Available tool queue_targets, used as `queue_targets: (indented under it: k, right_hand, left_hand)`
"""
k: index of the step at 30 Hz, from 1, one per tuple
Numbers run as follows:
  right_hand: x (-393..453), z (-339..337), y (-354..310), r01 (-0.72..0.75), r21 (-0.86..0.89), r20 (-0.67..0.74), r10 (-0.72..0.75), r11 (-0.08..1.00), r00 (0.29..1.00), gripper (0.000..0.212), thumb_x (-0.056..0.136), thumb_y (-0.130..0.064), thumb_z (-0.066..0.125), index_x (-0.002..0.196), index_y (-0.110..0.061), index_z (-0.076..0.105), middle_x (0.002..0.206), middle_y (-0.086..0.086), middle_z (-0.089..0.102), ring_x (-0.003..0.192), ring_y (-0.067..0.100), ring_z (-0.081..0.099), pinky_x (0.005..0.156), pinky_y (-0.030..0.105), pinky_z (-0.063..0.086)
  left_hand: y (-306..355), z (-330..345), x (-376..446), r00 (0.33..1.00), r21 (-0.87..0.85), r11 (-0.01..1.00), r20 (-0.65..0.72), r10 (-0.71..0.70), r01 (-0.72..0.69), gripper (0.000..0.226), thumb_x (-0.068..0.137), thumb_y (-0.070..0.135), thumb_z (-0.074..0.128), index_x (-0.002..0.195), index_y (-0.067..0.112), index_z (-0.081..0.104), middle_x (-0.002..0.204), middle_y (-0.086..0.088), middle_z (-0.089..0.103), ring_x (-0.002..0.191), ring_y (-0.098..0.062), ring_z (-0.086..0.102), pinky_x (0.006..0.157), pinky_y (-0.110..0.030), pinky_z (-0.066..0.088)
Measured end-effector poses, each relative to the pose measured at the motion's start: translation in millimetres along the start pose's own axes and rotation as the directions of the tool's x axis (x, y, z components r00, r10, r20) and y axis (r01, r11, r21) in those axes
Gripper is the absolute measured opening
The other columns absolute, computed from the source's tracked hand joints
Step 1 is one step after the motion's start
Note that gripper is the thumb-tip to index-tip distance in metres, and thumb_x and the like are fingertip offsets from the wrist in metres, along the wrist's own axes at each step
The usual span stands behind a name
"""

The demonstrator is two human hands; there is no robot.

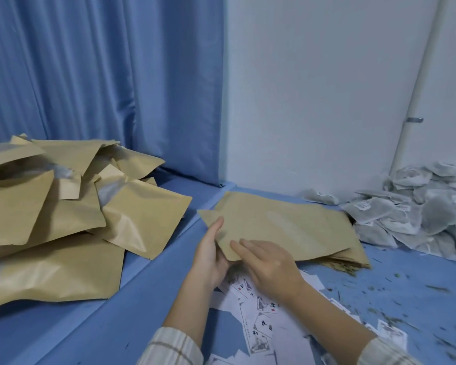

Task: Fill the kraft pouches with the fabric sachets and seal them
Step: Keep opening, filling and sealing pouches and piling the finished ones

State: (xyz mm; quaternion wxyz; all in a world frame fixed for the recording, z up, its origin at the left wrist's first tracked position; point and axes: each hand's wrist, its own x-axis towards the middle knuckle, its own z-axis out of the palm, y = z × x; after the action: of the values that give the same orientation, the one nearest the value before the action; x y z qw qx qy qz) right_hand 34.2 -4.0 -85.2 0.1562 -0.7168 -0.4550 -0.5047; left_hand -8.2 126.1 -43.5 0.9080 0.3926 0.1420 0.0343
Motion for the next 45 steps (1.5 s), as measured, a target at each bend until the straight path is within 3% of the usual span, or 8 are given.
queue_targets:
  k: [6,10,13,17,23,27,31,45]
  right_hand:
    - [29.1,-50.8,-21.8,-0.168,0.294,0.246,0.095,0.941,0.964,0.039,0.085,-0.023,0.062,0.123,-0.02,0.062,0.125,0.001,0.062,0.11,0.016,0.061,0.092,0.03,0.049]
    - [70.1,-91.3,-46.1,-0.602,0.686,0.438,0.428,0.409,0.791,0.028,0.094,-0.037,0.05,0.12,-0.038,0.057,0.115,-0.006,0.066,0.107,0.004,0.06,0.094,0.023,0.044]
    - [92.5,-119.3,-48.2,-0.597,0.801,0.463,0.577,0.054,0.673,0.026,0.082,-0.058,0.05,0.097,-0.042,0.065,0.091,-0.008,0.071,0.088,0.007,0.067,0.08,0.024,0.052]
    - [77.4,-146.2,-36.1,-0.625,0.78,0.377,0.768,0.039,0.519,0.045,0.091,-0.04,0.055,0.047,-0.028,0.055,0.046,-0.015,0.049,0.047,0.0,0.047,0.051,0.015,0.039]
    - [-14.3,-160.5,-11.2,-0.735,0.65,0.405,0.906,-0.192,0.122,0.045,0.089,-0.019,0.06,0.046,-0.019,0.045,0.055,0.007,0.041,0.06,0.022,0.04,0.061,0.035,0.033]
    - [-61.6,-168.3,-4.5,-0.596,0.654,0.55,0.833,-0.466,-0.048,0.021,0.087,-0.01,0.063,0.067,-0.005,0.063,0.055,0.007,0.063,0.048,0.015,0.061,0.044,0.021,0.047]
    - [-81.0,-168.3,2.1,-0.461,0.612,0.699,0.712,-0.643,-0.066,0.011,0.089,-0.006,0.055,0.086,0.0,0.064,0.063,0.007,0.07,0.053,0.013,0.067,0.045,0.022,0.052]
    - [-92.3,-165.7,-1.5,-0.52,0.605,0.66,0.745,-0.603,-0.096,0.008,0.083,0.0,0.065,0.088,0.005,0.066,0.074,0.012,0.07,0.065,0.017,0.068,0.058,0.024,0.058]
  left_hand:
    - [14.3,22.7,-45.4,0.887,0.204,0.878,-0.075,0.456,-0.434,0.034,0.098,0.001,0.036,0.116,0.019,0.058,0.099,-0.001,0.069,0.079,-0.015,0.069,0.06,-0.025,0.054]
    - [18.1,45.4,-89.6,0.605,0.623,0.406,0.138,0.784,-0.668,0.052,0.097,0.002,0.034,0.139,0.03,0.043,0.113,0.011,0.061,0.095,0.011,0.057,0.073,-0.002,0.039]
    - [0.7,65.7,-116.3,0.446,0.745,-0.026,0.426,0.787,-0.667,0.065,0.092,-0.006,0.034,0.147,0.026,0.027,0.144,-0.009,0.042,0.13,-0.014,0.042,0.101,-0.007,0.029]
    - [-35.1,86.8,-130.9,0.545,0.868,-0.345,0.493,0.678,-0.356,0.063,0.096,0.022,0.037,0.152,0.025,0.007,0.159,-0.013,-0.002,0.145,-0.031,-0.004,0.116,-0.046,0.001]
    - [-110.8,90.2,-126.6,0.797,0.904,-0.297,0.416,0.437,-0.309,0.057,0.092,0.041,0.039,0.146,0.036,0.024,0.158,-0.009,0.003,0.139,-0.026,0.005,0.111,-0.043,0.007]
    - [-147.8,89.8,-121.1,0.864,0.938,-0.146,0.346,0.365,-0.314,0.047,0.093,0.049,0.038,0.137,0.033,0.044,0.15,-0.01,0.027,0.132,-0.027,0.019,0.107,-0.041,0.017]
    - [-165.0,87.1,-111.8,0.874,0.948,-0.083,0.316,0.369,-0.307,0.04,0.096,0.041,0.037,0.132,0.027,0.05,0.137,-0.006,0.044,0.124,-0.027,0.031,0.101,-0.038,0.025]
    - [-175.4,75.7,-108.4,0.815,0.914,-0.026,0.374,0.444,-0.405,0.036,0.093,0.032,0.046,0.126,0.023,0.059,0.131,-0.001,0.054,0.116,-0.025,0.04,0.101,-0.033,0.029]
